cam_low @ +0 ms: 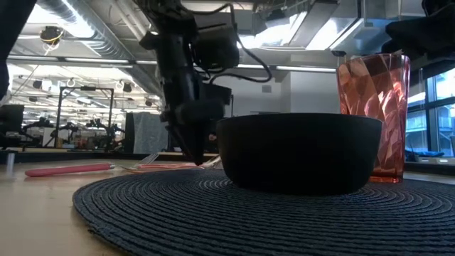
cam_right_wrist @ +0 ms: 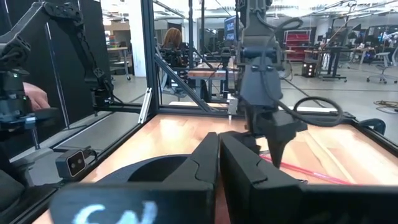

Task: Pick & Place Utensil
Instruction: Put the orange spoon in the black bowl

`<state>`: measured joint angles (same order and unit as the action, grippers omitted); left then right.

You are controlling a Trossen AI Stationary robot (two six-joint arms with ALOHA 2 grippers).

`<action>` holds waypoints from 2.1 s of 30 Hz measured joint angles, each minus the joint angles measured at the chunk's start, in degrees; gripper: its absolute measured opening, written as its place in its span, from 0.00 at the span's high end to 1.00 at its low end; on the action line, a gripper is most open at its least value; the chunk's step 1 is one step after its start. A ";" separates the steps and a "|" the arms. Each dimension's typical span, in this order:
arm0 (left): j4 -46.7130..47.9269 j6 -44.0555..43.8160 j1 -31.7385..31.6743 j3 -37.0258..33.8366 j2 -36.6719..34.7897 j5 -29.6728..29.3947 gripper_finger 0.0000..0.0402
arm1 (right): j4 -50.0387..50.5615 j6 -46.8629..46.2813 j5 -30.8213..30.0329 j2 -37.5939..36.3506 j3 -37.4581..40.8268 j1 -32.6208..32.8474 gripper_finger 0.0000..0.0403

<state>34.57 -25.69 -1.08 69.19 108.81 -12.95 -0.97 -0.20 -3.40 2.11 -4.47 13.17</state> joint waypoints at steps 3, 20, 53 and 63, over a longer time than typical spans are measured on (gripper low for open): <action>-0.14 0.12 -0.66 0.00 -0.02 -0.02 0.57 | 0.00 -0.64 0.00 0.00 0.00 0.00 0.96; -2.69 0.36 -1.22 0.21 2.59 1.40 0.57 | 0.00 -0.69 0.00 0.00 0.00 0.00 0.96; -3.52 3.52 -0.79 0.02 3.10 -0.59 0.96 | 0.00 -0.69 0.00 0.00 0.00 -0.01 0.96; -3.56 3.89 -0.42 -0.01 3.13 -1.26 0.96 | 0.02 -0.73 0.00 0.00 0.00 0.00 0.96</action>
<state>31.00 -21.80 -1.50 69.18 111.94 -14.21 -0.95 -0.93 -3.40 2.11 -4.47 13.17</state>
